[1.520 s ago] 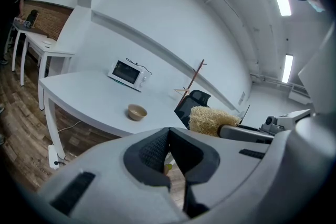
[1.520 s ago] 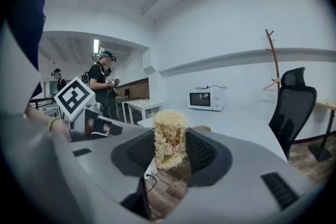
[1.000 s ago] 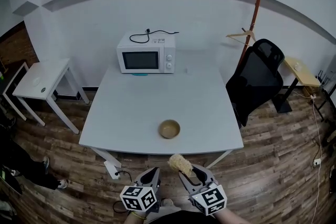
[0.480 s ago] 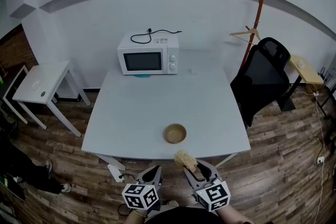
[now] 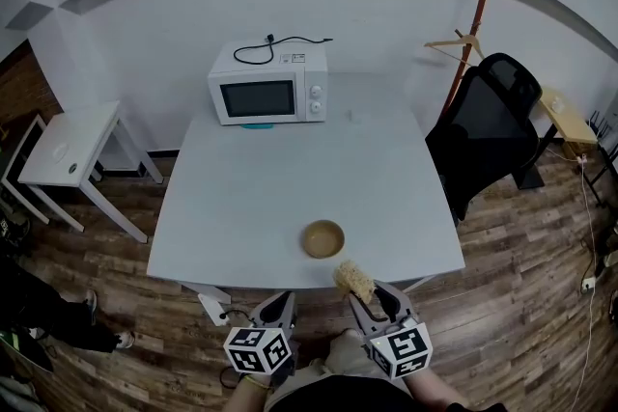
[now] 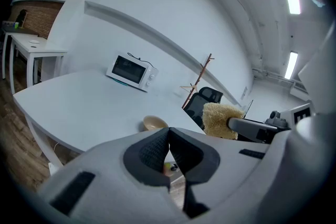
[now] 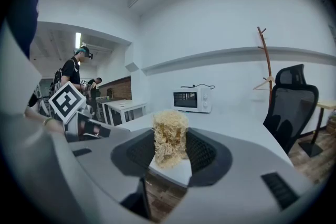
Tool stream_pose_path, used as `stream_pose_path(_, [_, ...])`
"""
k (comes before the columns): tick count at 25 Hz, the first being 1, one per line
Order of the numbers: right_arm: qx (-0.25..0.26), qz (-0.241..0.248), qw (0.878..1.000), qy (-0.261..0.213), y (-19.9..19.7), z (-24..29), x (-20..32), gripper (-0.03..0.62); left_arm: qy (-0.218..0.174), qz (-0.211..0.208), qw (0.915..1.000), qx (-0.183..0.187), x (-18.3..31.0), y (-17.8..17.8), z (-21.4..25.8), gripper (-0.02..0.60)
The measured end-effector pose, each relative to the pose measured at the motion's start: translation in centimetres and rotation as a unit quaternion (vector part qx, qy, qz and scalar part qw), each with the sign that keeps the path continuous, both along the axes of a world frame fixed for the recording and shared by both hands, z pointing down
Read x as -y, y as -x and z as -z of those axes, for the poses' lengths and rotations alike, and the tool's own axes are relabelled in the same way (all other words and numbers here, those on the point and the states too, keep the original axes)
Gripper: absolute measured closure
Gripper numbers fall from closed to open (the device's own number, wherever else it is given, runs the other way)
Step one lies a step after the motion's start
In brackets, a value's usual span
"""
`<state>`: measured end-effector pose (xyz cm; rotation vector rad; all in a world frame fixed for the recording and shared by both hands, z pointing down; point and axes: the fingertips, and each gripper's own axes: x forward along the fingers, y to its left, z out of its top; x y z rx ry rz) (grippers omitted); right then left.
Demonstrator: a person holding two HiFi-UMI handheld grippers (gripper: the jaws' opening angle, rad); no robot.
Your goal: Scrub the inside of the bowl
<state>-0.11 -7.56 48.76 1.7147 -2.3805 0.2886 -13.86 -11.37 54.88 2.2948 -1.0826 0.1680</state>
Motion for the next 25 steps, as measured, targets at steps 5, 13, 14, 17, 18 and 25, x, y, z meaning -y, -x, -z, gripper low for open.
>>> stream_pose_path(5, [0.001,-0.002,1.0,0.008,-1.2,-0.7,2.1,0.428,0.016,0.007,0.9998,0.001,1.6,-0.7,-0.9,0.563])
stream_pose_path(13, [-0.004,0.037,0.999,0.016,-2.0,-1.3,6.7,0.428,0.04,0.025,0.9988,0.009,4.6,-1.9,-2.2,0.561])
stream_pose_path(14, [-0.003,0.042,0.999,0.017,-2.1,-1.4,7.2,0.428,0.044,0.028,0.9986,0.011,5.0,-2.1,-2.4,0.562])
stream_pose_path(17, [-0.001,0.056,0.998,0.021,-2.4,-1.6,8.6,0.428,0.05,0.035,0.9979,0.019,6.1,-2.8,-3.0,0.561])
stream_pose_path(18, [-0.001,0.062,0.998,0.021,-2.4,-1.6,9.1,0.428,0.05,0.038,0.9977,0.024,6.5,-3.0,-3.2,0.561])
stream_pose_path(25, [0.0,0.102,0.995,0.022,-2.7,-1.8,11.8,0.428,0.068,0.054,0.9955,0.037,8.6,-4.7,-4.7,0.561])
